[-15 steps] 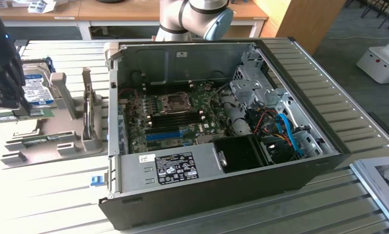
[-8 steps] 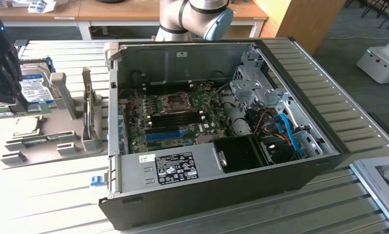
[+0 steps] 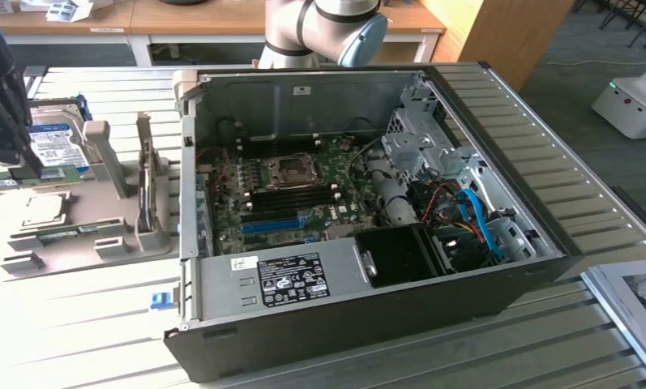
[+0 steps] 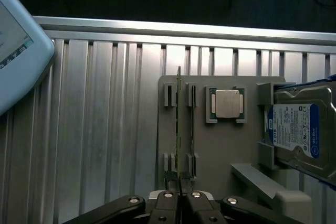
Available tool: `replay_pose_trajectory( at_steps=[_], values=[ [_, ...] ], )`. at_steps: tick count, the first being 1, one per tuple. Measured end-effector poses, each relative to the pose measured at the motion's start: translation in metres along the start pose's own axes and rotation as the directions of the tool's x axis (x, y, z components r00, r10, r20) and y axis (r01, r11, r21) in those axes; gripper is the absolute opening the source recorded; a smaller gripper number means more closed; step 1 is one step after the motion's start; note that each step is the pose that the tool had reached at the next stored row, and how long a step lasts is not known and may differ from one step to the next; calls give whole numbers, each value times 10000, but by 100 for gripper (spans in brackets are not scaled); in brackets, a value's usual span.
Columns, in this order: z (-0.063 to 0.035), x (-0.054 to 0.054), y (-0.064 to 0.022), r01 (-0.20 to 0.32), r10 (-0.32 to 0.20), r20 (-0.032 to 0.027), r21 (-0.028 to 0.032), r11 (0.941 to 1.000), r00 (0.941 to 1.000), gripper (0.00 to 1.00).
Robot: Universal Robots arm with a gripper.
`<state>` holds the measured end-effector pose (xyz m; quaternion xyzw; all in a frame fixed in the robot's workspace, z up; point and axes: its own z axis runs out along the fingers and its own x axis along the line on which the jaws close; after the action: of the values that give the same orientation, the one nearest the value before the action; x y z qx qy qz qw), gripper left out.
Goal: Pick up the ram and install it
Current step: 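Pick up the ram and move it above insertion slot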
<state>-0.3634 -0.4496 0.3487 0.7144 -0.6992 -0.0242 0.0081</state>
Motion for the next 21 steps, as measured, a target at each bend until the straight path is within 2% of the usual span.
replay_pose_trajectory(
  at_steps=[12, 18, 19, 21],
  values=[
    [-175, -4, 7, 0, 0, 0, -1, 10000, 10000, 12],
    [-300, -7, 12, 0, 0, 0, 0, 10000, 10000, 12],
    [-383, -9, 16, 0, 0, 0, 0, 10000, 10000, 12],
    [-404, -9, 17, 0, 0, 0, -1, 10000, 10000, 12]
  ],
)
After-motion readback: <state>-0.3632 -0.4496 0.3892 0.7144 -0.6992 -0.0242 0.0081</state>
